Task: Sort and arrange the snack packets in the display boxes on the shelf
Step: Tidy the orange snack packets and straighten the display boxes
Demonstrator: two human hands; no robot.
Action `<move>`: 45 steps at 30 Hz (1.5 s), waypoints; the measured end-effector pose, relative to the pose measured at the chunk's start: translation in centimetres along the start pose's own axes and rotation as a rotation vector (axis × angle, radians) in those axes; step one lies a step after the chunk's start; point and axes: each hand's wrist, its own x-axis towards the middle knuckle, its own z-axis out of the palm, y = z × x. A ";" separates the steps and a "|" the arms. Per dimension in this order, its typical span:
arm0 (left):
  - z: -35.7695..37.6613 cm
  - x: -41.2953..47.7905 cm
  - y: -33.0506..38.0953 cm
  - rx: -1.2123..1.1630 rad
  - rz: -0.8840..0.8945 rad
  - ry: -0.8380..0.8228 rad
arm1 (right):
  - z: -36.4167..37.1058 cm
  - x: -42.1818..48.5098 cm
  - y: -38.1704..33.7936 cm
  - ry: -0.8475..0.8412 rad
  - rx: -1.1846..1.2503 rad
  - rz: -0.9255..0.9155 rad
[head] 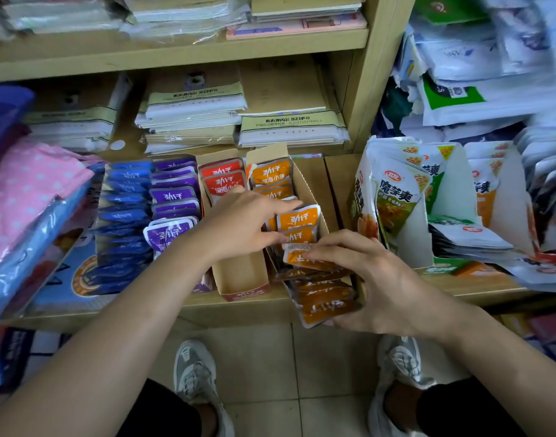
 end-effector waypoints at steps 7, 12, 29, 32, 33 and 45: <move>0.5 0.0 0.2 -0.120 -0.092 0.130 | 0.2 -0.1 0.1 0.002 -0.017 0.009; -0.1 -0.9 -0.1 -0.106 0.011 0.362 | 0.2 -0.1 0.1 0.001 -0.013 0.012; -0.9 -3.6 -0.5 -0.383 0.093 0.092 | 0.4 0.6 -1.5 0.131 0.087 0.154; -0.8 -3.5 -0.2 -0.364 0.125 0.031 | -0.4 1.3 -1.5 0.016 -0.116 0.121; -0.8 -3.5 -0.2 -0.385 0.123 0.013 | -0.8 1.6 -1.5 -0.021 -0.185 0.122; -0.8 -1.0 -0.3 0.146 -0.026 0.255 | -1.9 2.4 -1.1 -0.169 -0.176 0.126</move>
